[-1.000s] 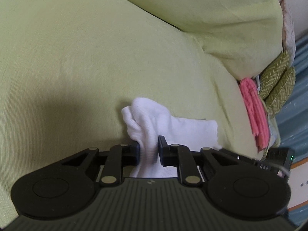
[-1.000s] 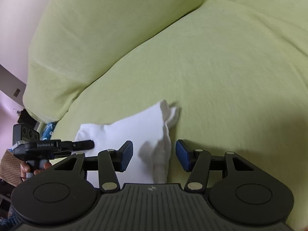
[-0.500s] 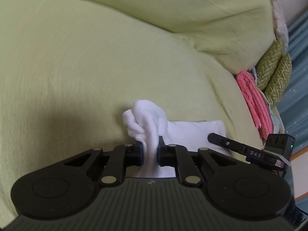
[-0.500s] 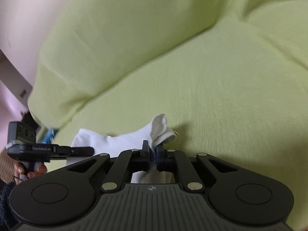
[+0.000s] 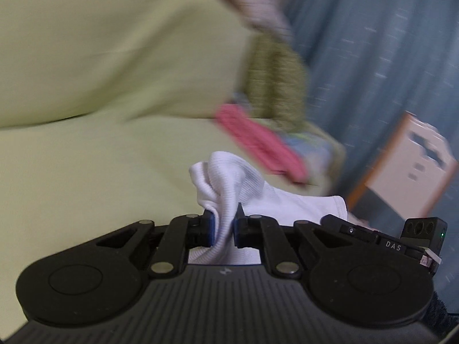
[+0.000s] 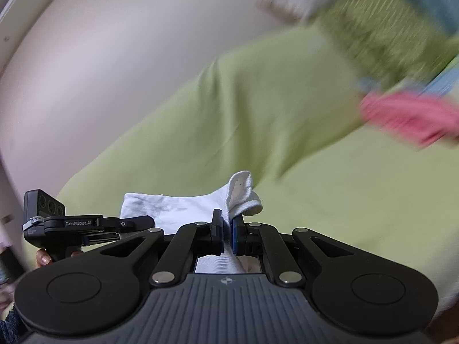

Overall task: Fold clothes
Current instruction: 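Carry the folded tank top with both grippers to the white chair, then lower the tank top onto the clothes stack and open both grippers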

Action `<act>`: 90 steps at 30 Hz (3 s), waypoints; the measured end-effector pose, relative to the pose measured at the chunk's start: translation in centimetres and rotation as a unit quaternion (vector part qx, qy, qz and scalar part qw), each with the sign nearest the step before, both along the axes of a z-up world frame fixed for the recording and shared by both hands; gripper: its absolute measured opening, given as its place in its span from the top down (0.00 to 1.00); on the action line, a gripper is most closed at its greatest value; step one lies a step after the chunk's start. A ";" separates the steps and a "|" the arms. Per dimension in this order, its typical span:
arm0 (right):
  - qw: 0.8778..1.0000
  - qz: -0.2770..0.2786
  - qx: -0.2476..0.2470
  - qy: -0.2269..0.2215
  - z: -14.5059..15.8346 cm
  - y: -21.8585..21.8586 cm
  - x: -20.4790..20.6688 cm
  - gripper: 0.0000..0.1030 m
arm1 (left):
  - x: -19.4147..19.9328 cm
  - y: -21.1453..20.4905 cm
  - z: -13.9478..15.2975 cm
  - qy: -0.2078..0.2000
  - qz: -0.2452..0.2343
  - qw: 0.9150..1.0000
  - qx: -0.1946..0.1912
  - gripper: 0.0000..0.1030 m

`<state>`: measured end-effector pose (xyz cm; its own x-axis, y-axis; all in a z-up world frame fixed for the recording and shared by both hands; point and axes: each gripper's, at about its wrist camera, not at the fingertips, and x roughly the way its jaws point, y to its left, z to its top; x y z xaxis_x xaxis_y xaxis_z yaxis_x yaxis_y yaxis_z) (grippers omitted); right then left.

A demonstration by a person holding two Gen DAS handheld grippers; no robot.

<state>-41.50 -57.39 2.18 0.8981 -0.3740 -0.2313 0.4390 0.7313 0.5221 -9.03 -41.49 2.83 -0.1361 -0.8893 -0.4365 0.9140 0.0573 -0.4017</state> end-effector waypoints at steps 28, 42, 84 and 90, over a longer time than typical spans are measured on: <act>0.893 -0.448 -0.023 0.048 0.4 2.7 -39.0 0.95 | -41.9 -29.3 -3.8 0.008 -0.434 0.901 0.012 0.91; 0.871 -0.474 0.093 0.092 -6.4 -8.1 -43.5 0.94 | -46.1 -39.3 -10.4 -0.018 -0.432 0.895 0.113 0.90; 0.827 -0.495 -0.078 0.256 -8.7 -1.3 -30.6 0.71 | -44.2 -31.0 -10.5 -0.193 -0.406 0.893 -0.038 0.86; 0.811 -0.521 -0.054 0.262 -11.4 -1.9 -32.3 0.72 | -44.5 -30.8 -14.9 -0.217 -0.390 0.895 -0.018 0.85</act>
